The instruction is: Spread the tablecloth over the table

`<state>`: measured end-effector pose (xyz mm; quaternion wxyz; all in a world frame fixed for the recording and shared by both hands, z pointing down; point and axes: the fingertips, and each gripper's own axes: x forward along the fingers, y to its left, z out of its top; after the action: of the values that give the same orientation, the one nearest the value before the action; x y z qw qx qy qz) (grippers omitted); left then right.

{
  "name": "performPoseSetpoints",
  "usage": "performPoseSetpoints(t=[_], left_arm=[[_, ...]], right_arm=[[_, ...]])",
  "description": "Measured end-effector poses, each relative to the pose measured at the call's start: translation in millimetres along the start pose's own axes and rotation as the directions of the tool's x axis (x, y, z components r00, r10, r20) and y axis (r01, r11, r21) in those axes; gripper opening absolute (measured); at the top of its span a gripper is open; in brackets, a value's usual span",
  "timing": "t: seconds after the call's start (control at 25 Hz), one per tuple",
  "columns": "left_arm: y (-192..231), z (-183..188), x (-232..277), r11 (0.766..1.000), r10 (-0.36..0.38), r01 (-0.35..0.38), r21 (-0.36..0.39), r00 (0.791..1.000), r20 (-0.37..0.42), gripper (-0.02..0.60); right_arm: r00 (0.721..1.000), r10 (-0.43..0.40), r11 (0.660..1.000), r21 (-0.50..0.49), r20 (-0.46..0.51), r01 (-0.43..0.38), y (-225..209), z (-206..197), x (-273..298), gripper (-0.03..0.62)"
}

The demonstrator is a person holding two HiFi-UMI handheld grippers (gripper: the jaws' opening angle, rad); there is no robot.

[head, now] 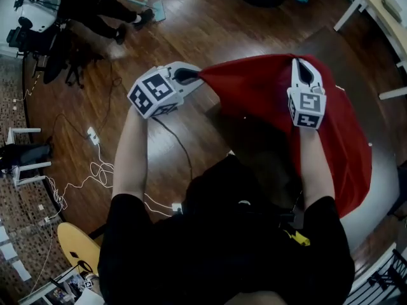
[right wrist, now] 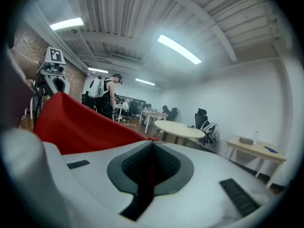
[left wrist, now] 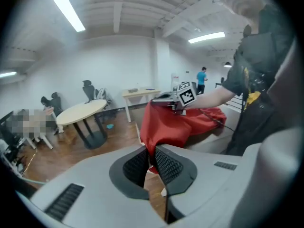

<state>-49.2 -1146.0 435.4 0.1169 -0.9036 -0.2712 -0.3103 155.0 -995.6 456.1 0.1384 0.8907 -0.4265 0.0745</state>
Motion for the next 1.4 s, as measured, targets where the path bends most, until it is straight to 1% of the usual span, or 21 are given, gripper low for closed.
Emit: performPoseSetpoints(t=[0.08, 0.2, 0.24, 0.28, 0.32, 0.36, 0.44, 0.52, 0.64, 0.68, 0.72, 0.8, 0.84, 0.88, 1.0, 1.08, 1.12, 1.16, 1.24, 1.32, 1.4], left_arm=[[9.5, -24.9, 25.1, 0.997, 0.053, -0.056, -0.049, 0.997, -0.055, 0.012], [11.3, -60.2, 71.5, 0.985, 0.081, -0.096, -0.144, 0.991, -0.106, 0.014], [14.9, -72.4, 85.9, 0.976, 0.093, -0.113, -0.187, 0.989, -0.111, 0.016], [20.0, -84.7, 98.7, 0.964, 0.105, -0.129, -0.233, 0.988, -0.114, 0.03], [24.8, -96.4, 108.7, 0.95, 0.115, -0.144, -0.276, 0.986, -0.117, 0.077], [28.3, -106.5, 114.0, 0.937, 0.126, -0.157, -0.312, 0.985, -0.119, 0.125], [32.4, -116.8, 109.6, 0.92, 0.154, -0.183, -0.346, 0.982, -0.112, 0.132], [35.1, -109.6, 96.1, 0.928, 0.177, -0.195, -0.316, 0.981, -0.083, 0.132], [42.1, -75.6, 78.4, 0.954, 0.231, -0.232, -0.188, 0.973, -0.028, 0.132], [46.7, -64.3, 72.4, 0.951, 0.27, -0.269, -0.151, 0.963, -0.015, 0.132], [52.5, -55.8, 65.6, 0.939, 0.319, -0.317, -0.129, 0.948, -0.007, 0.132], [62.8, -46.1, 53.0, 0.903, 0.414, -0.411, -0.123, 0.91, -0.006, 0.132], [63.5, -40.7, 49.0, 0.892, 0.44, -0.437, -0.119, 0.898, -0.001, 0.133], [59.5, -32.3, 47.3, 0.89, 0.448, -0.444, -0.104, 0.894, 0.014, 0.133], [35.7, 9.5, 52.0, 0.904, 0.427, -0.427, -0.024, 0.898, 0.102, 0.132], [32.5, 42.2, 51.8, 0.888, 0.454, -0.459, -0.012, 0.875, 0.171, 0.137], [34.2, 59.0, 49.1, 0.88, 0.47, -0.475, -0.029, 0.857, 0.213, 0.187], [34.7, 76.3, 46.3, 0.879, 0.471, -0.473, -0.056, 0.843, 0.261, 0.196], [23.8, 111.6, 47.3, 0.912, 0.405, -0.401, -0.092, 0.836, 0.371, 0.196], [0.7, 140.6, 59.6, 0.95, 0.298, -0.305, -0.06, 0.839, 0.456, 0.196], [-25.2, 159.6, 78.1, 0.972, 0.203, -0.235, 0.002, 0.844, 0.497, 0.188]], right_arm=[[0.998, 0.0, 0.999, -0.04, -0.065, -0.003, 2.5, -22.8, 7.1, 0.006], [0.981, 0.018, 0.996, -0.085, -0.193, -0.035, 1.9, -72.7, 6.5, 0.011], [0.97, 0.038, 0.994, -0.089, -0.241, -0.06, 3.8, -91.1, 6.9, 0.04], [0.958, 0.061, 0.993, -0.085, -0.279, -0.087, 6.6, -106.7, 6.7, 0.131], [0.95, 0.081, 0.991, -0.076, -0.3, -0.109, 9.3, -117.6, 3.9, 0.198], [0.947, 0.095, 0.991, -0.066, -0.306, -0.12, 11.0, -123.1, -2.9, 0.204], [0.952, 0.09, 0.992, -0.055, -0.293, -0.111, 9.6, -122.5, -28.1, 0.204], [0.958, 0.044, 0.996, -0.061, -0.283, -0.064, 0.6, -117.5, -65.2, 0.204], [0.95, -0.046, 0.998, -0.061, -0.308, 0.029, -18.1, -122.8, -128.7, 0.204], [0.944, -0.079, 0.996, -0.062, -0.321, 0.062, -25.0, -128.3, -149.4, 0.204], [0.936, -0.114, 0.993, -0.064, -0.332, 0.098, -32.5, -134.5, -169.0, 0.204], [0.922, -0.176, 0.984, -0.051, -0.345, 0.169, -47.2, -145.8, -204.0, 0.204], [0.916, -0.199, 0.979, -0.033, -0.348, 0.201, -53.0, -150.0, -219.4, 0.204], [0.911, -0.22, 0.973, -0.014, -0.349, 0.229, -57.1, -152.8, -233.9, 0.203], [0.897, -0.279, 0.955, 0.001, -0.343, 0.298, -62.8, -156.0, -272.6, 0.204], [0.884, -0.32, 0.94, 0.002, -0.341, 0.341, -65.5, -157.7, -294.4, 0.204], [0.878, -0.338, 0.931, 0.013, -0.339, 0.364, -66.6, -158.3, -304.3, 0.204], [0.872, -0.356, 0.922, 0.028, -0.334, 0.387, -67.6, -157.9, -313.8, 0.204], [0.858, -0.401, 0.898, 0.048, -0.321, 0.438, -71.3, -154.1, -333.1, 0.204], [0.834, -0.454, 0.87, 0.045, -0.313, 0.491, -76.8, -150.0, -354.3, 0.202], [0.801, -0.508, 0.837, 0.038, -0.317, 0.546, -81.3, -147.4, -379.0, 0.203]])
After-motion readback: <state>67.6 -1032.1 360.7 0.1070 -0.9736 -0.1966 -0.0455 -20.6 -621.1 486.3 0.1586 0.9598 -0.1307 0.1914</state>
